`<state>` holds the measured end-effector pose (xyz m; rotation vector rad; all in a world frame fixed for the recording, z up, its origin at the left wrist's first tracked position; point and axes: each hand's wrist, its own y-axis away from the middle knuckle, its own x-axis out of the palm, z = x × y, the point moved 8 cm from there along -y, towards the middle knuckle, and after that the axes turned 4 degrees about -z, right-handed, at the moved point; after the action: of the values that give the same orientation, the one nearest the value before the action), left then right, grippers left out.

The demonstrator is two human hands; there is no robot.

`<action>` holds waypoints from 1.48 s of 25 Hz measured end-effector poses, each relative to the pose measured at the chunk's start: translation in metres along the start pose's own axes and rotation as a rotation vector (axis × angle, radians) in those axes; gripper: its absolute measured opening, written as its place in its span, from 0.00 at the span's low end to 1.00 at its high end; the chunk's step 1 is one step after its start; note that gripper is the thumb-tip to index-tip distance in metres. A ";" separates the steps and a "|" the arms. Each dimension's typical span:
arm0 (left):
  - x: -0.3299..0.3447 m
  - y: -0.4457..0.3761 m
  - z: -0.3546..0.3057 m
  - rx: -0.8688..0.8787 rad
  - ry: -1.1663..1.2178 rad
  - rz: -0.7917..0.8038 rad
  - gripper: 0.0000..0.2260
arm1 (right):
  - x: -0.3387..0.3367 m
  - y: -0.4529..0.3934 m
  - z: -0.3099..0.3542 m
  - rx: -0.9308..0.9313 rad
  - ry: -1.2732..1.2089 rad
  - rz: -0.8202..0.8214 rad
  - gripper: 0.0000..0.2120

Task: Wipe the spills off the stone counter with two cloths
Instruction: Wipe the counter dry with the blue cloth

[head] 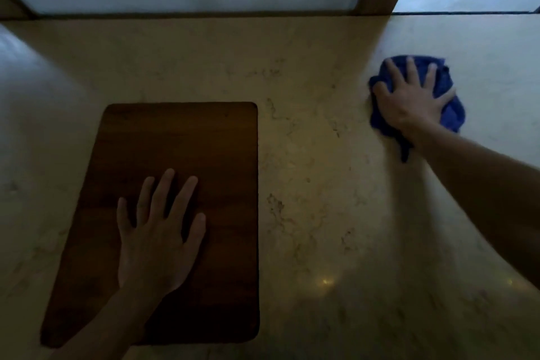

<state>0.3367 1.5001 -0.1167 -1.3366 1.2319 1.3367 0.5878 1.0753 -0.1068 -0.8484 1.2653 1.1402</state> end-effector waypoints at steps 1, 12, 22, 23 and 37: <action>0.000 0.001 0.001 -0.007 -0.009 0.003 0.29 | -0.001 -0.030 0.011 -0.007 -0.002 -0.005 0.30; -0.006 0.003 -0.004 -0.003 0.017 -0.004 0.29 | 0.023 0.093 0.098 -0.541 0.049 0.050 0.28; -0.053 0.158 -0.087 0.157 0.301 -0.240 0.23 | 0.047 0.528 -0.018 -0.726 0.025 0.081 0.30; -0.048 0.195 -0.105 0.234 0.314 -0.231 0.21 | 0.049 0.554 -0.030 -0.713 0.036 0.094 0.31; -0.028 0.360 -0.154 0.198 0.037 0.309 0.27 | -0.013 0.580 -0.119 -0.276 -0.096 0.194 0.34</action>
<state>0.0059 1.2978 -0.0544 -1.0665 1.6010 1.3614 -0.0004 1.1111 -0.0503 -0.8746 1.1446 1.5183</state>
